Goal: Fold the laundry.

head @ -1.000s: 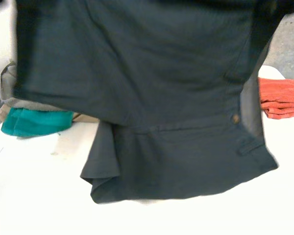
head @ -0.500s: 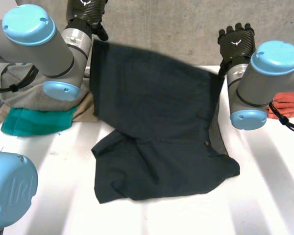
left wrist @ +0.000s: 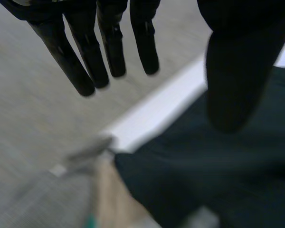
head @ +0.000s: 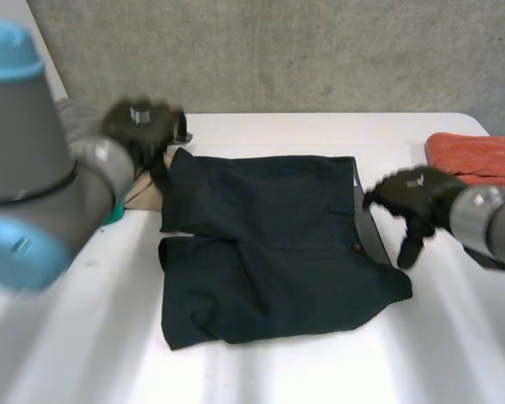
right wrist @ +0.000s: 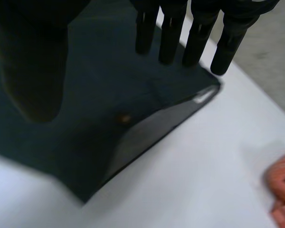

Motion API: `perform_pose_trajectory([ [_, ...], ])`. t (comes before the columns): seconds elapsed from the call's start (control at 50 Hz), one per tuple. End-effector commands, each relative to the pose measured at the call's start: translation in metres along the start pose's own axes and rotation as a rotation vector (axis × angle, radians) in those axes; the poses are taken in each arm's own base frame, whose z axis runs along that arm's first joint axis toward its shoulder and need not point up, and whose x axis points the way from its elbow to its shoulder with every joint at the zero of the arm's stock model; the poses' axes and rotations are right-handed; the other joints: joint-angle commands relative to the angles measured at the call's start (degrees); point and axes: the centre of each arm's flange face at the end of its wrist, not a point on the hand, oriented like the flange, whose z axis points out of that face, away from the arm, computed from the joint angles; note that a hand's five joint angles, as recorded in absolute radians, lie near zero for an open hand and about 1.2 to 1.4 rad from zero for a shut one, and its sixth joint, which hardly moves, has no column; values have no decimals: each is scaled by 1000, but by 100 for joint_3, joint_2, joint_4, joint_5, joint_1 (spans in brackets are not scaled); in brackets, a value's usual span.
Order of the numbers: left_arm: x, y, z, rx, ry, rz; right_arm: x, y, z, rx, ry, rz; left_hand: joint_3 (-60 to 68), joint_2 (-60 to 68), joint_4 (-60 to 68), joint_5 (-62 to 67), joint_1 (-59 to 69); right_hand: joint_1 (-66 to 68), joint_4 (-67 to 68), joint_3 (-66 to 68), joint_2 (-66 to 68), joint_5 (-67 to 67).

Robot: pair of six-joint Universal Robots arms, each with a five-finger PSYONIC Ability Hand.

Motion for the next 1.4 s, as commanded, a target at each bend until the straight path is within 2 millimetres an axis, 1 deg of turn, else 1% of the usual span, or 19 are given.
perform_pose_trajectory([
  [0.02,40,66,-75,-295,302,-71,-12,38,-25,-24,-149,-55,2593,2595,2567,2569,2365,1699,1708,1698,1706,1667],
  [0.06,47,83,-89,-378,362,-83,-15,46,-26,-29,-181,-70,2882,2884,2856,2858,2654,1952,1962,1952,1959,1920],
  [0.12,52,95,-97,-435,400,-91,-21,60,-26,-41,-234,-94,2816,2818,2790,2792,2587,2222,2232,2222,2229,2190],
  [0.2,55,108,-99,-478,416,-97,-28,75,-19,-55,-285,-115,1810,1812,1784,1786,1581,2222,2232,2222,2230,2190],
  [0.24,54,112,-89,-466,393,-96,-30,79,-12,-42,-288,-116,465,467,438,441,236,2022,2031,2021,2029,1989],
  [0.36,45,113,-64,-412,307,-86,-32,83,10,54,-237,-135,-514,-512,-540,-538,-742,1317,1327,1317,1325,1285],
  [0.52,44,104,-44,-323,216,-42,-30,83,36,198,-111,-118,-548,-547,-575,-572,-777,910,920,910,918,878],
  [0.74,65,110,-15,-261,193,124,-36,88,67,244,3,-151,-515,-513,-541,-539,-744,876,886,876,884,844],
  [0.82,72,114,-8,-262,178,183,-37,87,75,253,51,-176,-280,-278,-306,-304,-509,1179,1188,1178,1186,1146],
  [0.9,81,119,-6,-261,180,213,-41,87,83,259,79,-191,1115,1116,1088,1091,886,1834,1843,1833,1841,1801],
  [0.98,86,126,0,-259,180,223,-40,85,88,271,115,-201,4456,4458,4430,4432,4227,5408,5417,5407,5415,5376],
  [1.0,85,125,1,-253,172,225,-37,83,88,268,134,-196,5012,5014,4985,4988,4783,5637,5647,5636,5644,5605],
  [1.06,81,119,-2,-244,158,225,-37,81,83,255,136,-180,5018,5019,4991,4994,4789,5639,5649,5639,5647,5607],
  [1.14,72,99,-18,-220,147,216,-35,72,55,206,87,-143,5018,5019,4991,4994,4789,5639,5649,5639,5647,5607],
  [1.16,67,89,-29,-214,147,214,-35,70,40,150,40,-139,5018,5019,4991,4994,4789,5639,5649,5639,5647,5607],
  [1.22,61,82,-48,-238,161,225,-30,70,18,59,-35,-137,5018,5019,4991,4994,4789,5639,5649,5639,5647,5607],
  [1.24,59,80,-60,-270,177,235,-26,71,3,-4,-92,-136,5018,5019,4991,4994,4789,5639,5649,5639,5647,5607],
  [1.32,61,90,-87,-416,264,289,-26,77,-25,-159,-294,-147,5018,5019,4991,4994,4789,5639,5649,5639,5647,5607],
  [1.4,66,99,-106,-547,356,358,-30,71,-41,-216,-429,-236,5018,5019,4991,4994,4789,5639,5649,5639,5647,5607],
])
